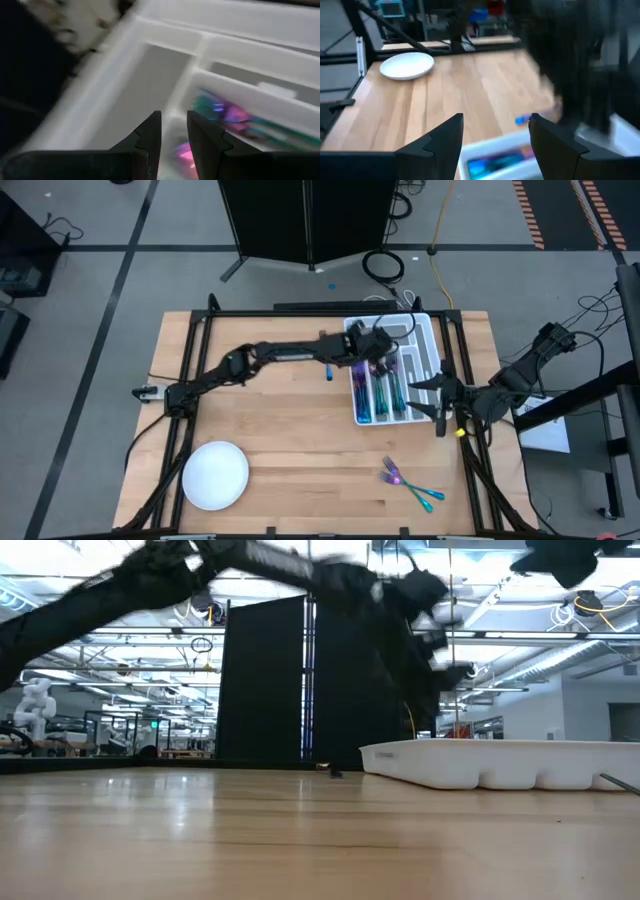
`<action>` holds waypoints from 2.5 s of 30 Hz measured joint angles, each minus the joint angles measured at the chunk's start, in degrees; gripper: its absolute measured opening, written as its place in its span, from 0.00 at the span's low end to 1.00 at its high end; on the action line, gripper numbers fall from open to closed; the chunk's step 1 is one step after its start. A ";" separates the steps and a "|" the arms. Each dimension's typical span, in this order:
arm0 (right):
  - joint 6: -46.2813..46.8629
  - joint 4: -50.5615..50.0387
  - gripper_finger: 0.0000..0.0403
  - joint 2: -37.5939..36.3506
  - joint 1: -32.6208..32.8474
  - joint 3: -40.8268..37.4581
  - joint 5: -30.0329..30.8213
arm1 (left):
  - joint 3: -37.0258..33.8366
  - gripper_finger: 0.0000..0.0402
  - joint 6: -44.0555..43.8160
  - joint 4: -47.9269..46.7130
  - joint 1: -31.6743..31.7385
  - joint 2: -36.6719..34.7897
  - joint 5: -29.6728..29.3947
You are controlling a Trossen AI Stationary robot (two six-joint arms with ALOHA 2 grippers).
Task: Sort silverware
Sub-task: Put the blue fork into the utensil organizer
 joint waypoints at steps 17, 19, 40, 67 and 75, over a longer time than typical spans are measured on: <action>41.81 -20.32 0.52 9.17 -12.00 -0.02 -8.01 | -41.67 0.24 -4.61 -0.12 2.74 -50.19 -2.49; 41.44 -19.37 0.52 10.91 -15.07 -0.02 -9.19 | -55.18 0.24 -6.27 10.93 0.94 -57.65 -1.89; 34.15 -7.44 0.51 35.04 -42.43 -0.02 -32.01 | -111.26 0.24 -7.99 103.33 -7.00 -66.83 6.37; 31.50 -3.98 0.17 46.37 -46.38 -0.02 -31.73 | -110.42 0.24 -5.04 102.67 -6.96 -66.85 10.40; 31.97 -3.58 0.17 48.81 -46.36 0.04 -31.56 | -110.42 0.24 -5.07 101.93 -6.96 -66.85 10.41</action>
